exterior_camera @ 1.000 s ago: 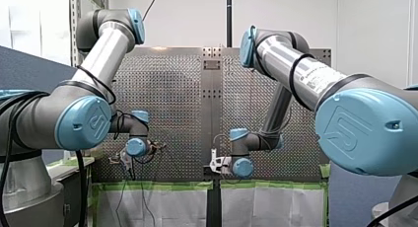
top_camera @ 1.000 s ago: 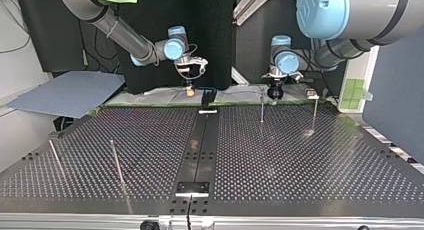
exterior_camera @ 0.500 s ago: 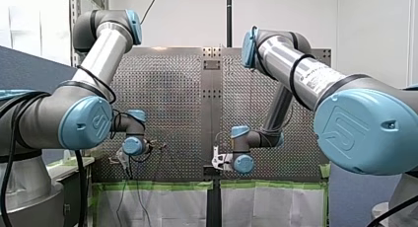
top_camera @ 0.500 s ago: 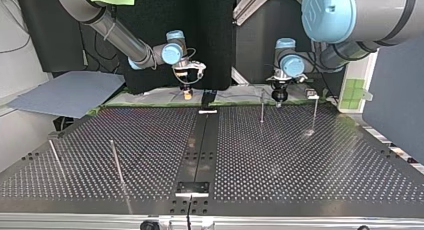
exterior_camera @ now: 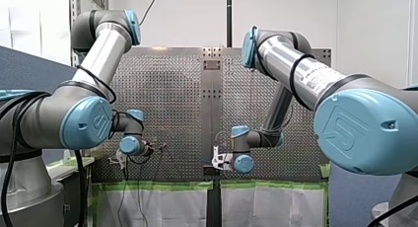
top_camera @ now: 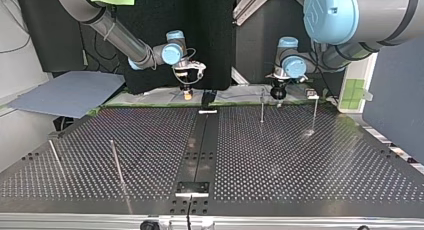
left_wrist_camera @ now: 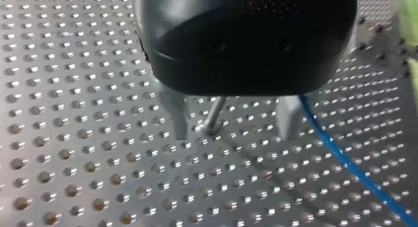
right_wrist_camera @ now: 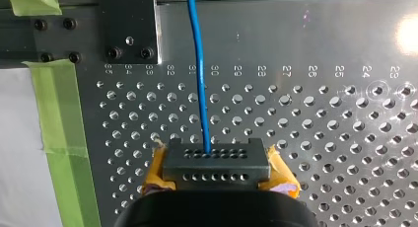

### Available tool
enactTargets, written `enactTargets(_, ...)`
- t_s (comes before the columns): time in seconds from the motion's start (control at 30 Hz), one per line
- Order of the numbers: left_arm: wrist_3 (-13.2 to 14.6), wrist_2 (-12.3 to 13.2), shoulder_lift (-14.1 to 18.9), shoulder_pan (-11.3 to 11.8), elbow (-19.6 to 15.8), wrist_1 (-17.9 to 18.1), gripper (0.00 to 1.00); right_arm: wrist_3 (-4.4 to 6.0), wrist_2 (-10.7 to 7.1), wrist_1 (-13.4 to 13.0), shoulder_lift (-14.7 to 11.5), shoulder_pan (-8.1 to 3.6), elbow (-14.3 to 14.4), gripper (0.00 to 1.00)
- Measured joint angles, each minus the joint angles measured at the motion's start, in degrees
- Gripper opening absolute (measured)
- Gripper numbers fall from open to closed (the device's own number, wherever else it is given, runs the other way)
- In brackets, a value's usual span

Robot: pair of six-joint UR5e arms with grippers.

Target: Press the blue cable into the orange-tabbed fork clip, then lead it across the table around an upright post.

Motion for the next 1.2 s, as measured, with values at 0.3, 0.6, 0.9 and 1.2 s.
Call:
enactTargets(0.3,4.6,-2.2,0.2,-0.1,-2.2,-4.5,1.00,0.00,-0.01,0.0,0.0,0.00,0.0,0.00)
enactTargets(0.6,8.0,0.8,1.0,-0.3,-6.7,-4.8,1.00,0.00,-0.01,0.2,0.0,0.04,0.0,0.00)
enactTargets(0.9,5.5,1.9,5.6,-0.7,-11.7,-3.4,1.00,0.00,-0.01,0.5,0.0,0.04,0.0,0.00)
enactTargets(1.2,6.6,3.0,10.0,-2.0,-15.5,-2.0,1.00,0.03,-0.01,0.6,0.0,0.00,0.0,0.00)
